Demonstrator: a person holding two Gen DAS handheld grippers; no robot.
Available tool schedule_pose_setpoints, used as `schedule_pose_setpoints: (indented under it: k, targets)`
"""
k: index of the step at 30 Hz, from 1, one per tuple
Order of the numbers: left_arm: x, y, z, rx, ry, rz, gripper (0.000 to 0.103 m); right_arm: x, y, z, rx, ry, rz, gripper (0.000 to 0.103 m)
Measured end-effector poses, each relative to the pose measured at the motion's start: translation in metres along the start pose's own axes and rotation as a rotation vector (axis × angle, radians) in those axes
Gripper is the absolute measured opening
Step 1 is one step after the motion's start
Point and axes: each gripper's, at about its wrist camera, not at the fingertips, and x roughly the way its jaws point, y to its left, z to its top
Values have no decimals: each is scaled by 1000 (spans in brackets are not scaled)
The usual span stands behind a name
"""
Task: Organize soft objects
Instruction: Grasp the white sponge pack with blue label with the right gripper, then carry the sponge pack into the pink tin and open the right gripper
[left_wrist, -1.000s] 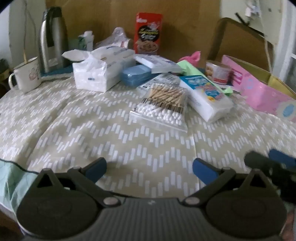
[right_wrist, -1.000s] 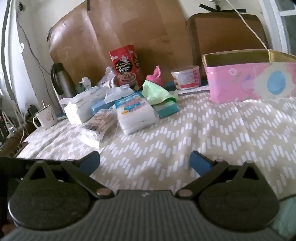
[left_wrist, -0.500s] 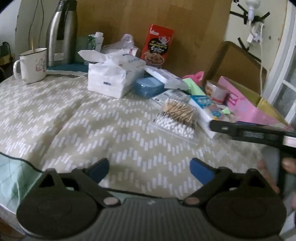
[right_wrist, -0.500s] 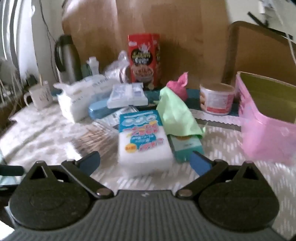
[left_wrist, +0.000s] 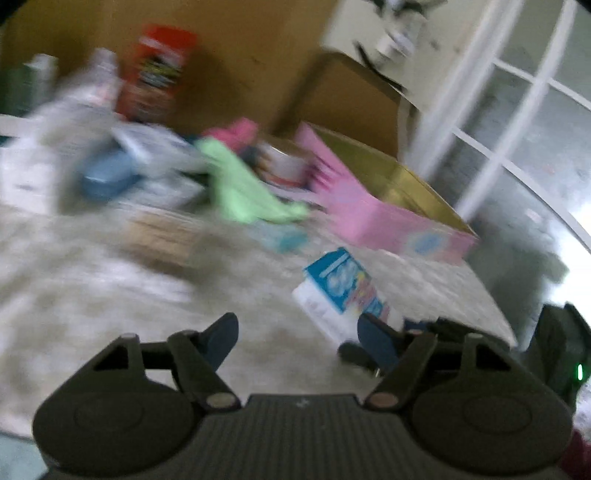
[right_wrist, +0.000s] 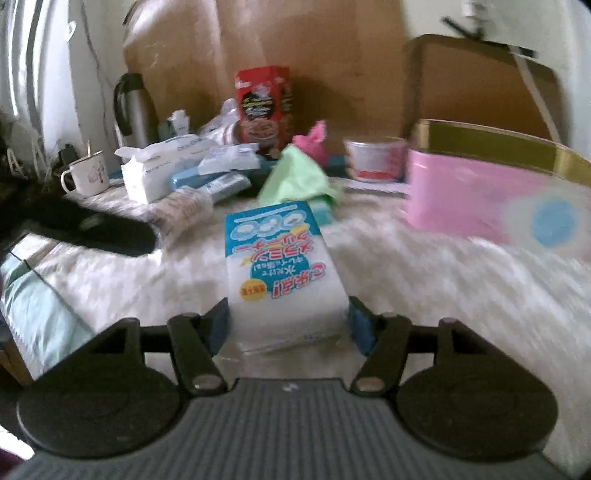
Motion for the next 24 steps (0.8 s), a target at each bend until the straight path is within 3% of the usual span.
schedule_pose_setpoints:
  k: [4,6,8,9,13,18,21,24]
  targets:
    - [48,-27,3,23,128,-68,66,-17,-8,-17,35,-41,-55,79]
    - [65,-38,0,42,170,-78,60,-15,-10,-19,25,-51,-62,79]
    - [71,-48,-2,75,167,-67,56,-14,-11,-23,5,-62,-59,76]
    - [73,-52,-3,81,174,-76,51,-13,-10,-24,-9,-72,-62,67]
    - [66,-72,14,139,114,-73,48,-22,-22,-19,20,-162,-89,65]
    - [68,-113,68,263,-13,-88,47,-20,-55,30,10,-312,-179,66]
    - [98,-138,97,315,-66,-49,54,-5,-90,59,44,-338,-226,67]
    - [138,-151,115,337,-74,-3,70,25,-120,83,66,-297,-304,74]
